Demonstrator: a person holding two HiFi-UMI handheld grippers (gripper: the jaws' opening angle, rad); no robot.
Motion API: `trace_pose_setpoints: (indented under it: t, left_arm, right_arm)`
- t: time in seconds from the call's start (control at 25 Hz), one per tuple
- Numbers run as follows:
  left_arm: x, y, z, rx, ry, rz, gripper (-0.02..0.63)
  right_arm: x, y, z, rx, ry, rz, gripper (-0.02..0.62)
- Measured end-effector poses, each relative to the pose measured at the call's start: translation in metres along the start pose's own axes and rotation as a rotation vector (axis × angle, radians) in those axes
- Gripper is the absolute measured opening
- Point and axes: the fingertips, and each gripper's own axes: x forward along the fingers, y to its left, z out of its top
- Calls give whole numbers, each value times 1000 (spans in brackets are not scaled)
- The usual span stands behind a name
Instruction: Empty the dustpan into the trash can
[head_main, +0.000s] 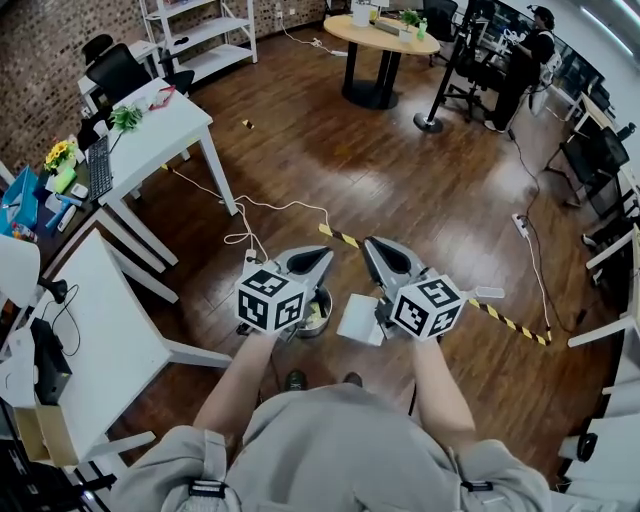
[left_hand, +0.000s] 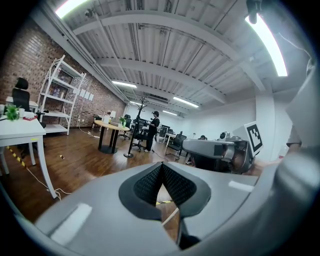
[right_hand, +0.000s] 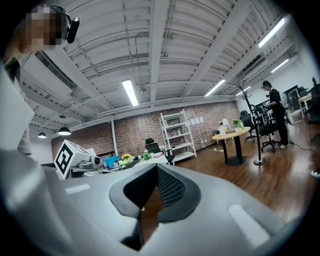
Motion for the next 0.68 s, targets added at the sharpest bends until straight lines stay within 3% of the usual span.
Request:
trace_pose_setpoints:
  t: [0.68]
  left_arm:
    - [5, -4, -6, -2, 13, -13, 5]
  right_arm:
    - [0, -2, -7, 18, 13, 7, 0]
